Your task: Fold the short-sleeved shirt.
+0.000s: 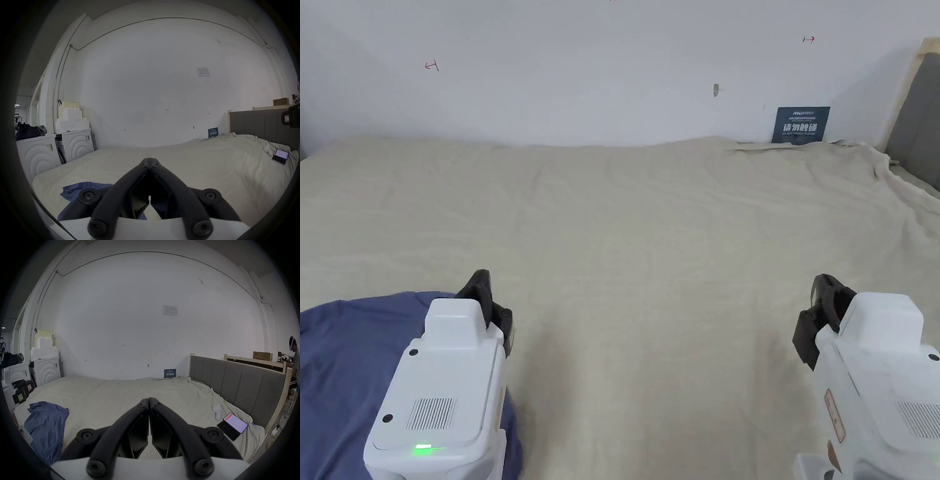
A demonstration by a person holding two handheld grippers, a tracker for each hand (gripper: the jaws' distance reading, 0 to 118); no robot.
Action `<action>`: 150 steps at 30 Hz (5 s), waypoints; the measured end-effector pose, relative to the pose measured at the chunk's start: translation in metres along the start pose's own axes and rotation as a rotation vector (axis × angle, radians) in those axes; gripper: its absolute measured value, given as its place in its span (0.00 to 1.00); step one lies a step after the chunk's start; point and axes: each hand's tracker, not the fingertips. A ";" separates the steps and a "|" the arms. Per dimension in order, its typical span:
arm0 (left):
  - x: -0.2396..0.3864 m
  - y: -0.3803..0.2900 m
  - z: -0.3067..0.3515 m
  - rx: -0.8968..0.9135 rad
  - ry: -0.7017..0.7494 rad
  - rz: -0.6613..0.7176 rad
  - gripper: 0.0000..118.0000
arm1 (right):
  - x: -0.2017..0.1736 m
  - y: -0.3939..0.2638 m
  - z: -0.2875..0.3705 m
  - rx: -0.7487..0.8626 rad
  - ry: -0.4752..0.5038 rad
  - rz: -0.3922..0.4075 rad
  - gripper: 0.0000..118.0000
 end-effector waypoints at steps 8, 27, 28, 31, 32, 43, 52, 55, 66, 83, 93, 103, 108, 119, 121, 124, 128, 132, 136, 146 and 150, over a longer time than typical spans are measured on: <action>-0.001 0.001 0.000 0.004 -0.007 0.001 0.00 | -0.001 0.001 0.001 0.000 0.002 -0.009 0.00; -0.030 0.002 0.006 0.005 0.047 0.016 0.00 | -0.023 0.004 -0.008 0.009 0.045 0.022 0.00; -0.036 0.002 0.008 0.004 0.058 0.018 0.00 | -0.028 0.004 -0.009 0.010 0.056 0.025 0.00; -0.056 0.000 0.013 0.001 0.109 0.025 0.00 | -0.045 0.006 -0.014 0.014 0.099 0.029 0.00; -0.065 0.000 0.015 0.001 0.133 0.024 0.00 | -0.052 0.007 -0.016 0.016 0.119 0.032 0.00; -0.149 -0.001 0.065 -0.019 0.366 -0.001 0.00 | -0.138 0.011 -0.030 0.034 0.359 0.033 0.00; -0.197 -0.005 0.112 -0.051 0.515 -0.026 0.00 | -0.195 0.005 -0.028 0.023 0.511 0.038 0.00; -0.207 -0.008 0.122 -0.065 0.550 -0.028 0.00 | -0.207 0.004 -0.027 0.016 0.541 0.039 0.00; -0.219 -0.016 0.121 -0.098 0.570 -0.007 0.00 | -0.214 0.001 -0.027 0.005 0.553 0.043 0.00; -0.236 -0.052 -0.073 -0.751 0.185 0.312 0.20 | -0.195 -0.009 -0.057 -0.033 0.468 0.074 0.00; -0.216 -0.136 -0.162 -1.050 0.162 0.192 0.91 | -0.183 -0.023 -0.078 -0.086 0.419 0.090 0.00; -0.197 -0.151 -0.158 -1.133 0.206 0.338 0.65 | -0.159 -0.032 -0.082 -0.120 0.373 0.099 0.00; -0.190 -0.141 -0.150 -1.107 0.180 0.254 0.00 | -0.145 -0.029 -0.078 -0.119 0.350 0.071 0.00; -0.198 -0.066 -0.124 -0.816 0.030 0.372 0.00 | -0.100 -0.005 -0.059 -0.055 0.309 0.064 0.00; -0.189 -0.047 -0.127 -0.760 -0.014 0.365 0.00 | -0.091 -0.001 -0.056 -0.045 0.293 0.065 0.00; -0.168 -0.010 -0.132 -0.667 -0.097 0.385 0.00 | -0.076 0.003 -0.050 -0.030 0.266 0.062 0.00; -0.129 0.042 -0.144 -0.584 -0.220 0.375 0.00 | -0.056 0.008 -0.041 -0.009 0.227 0.055 0.00; -0.077 0.085 -0.152 -0.529 -0.368 0.359 0.00 | -0.036 0.012 -0.033 0.008 0.180 0.046 0.00; -0.017 0.111 -0.155 -0.497 -0.497 0.306 0.00 | -0.018 0.015 -0.027 0.020 0.136 0.042 0.00; 0.116 0.072 -0.157 -0.616 -0.729 0.235 0.00 | 0.017 0.013 -0.018 0.016 0.044 0.044 0.00; 0.147 0.014 -0.158 -0.748 -0.710 0.132 0.00 | 0.022 0.007 -0.016 0.003 0.035 0.043 0.00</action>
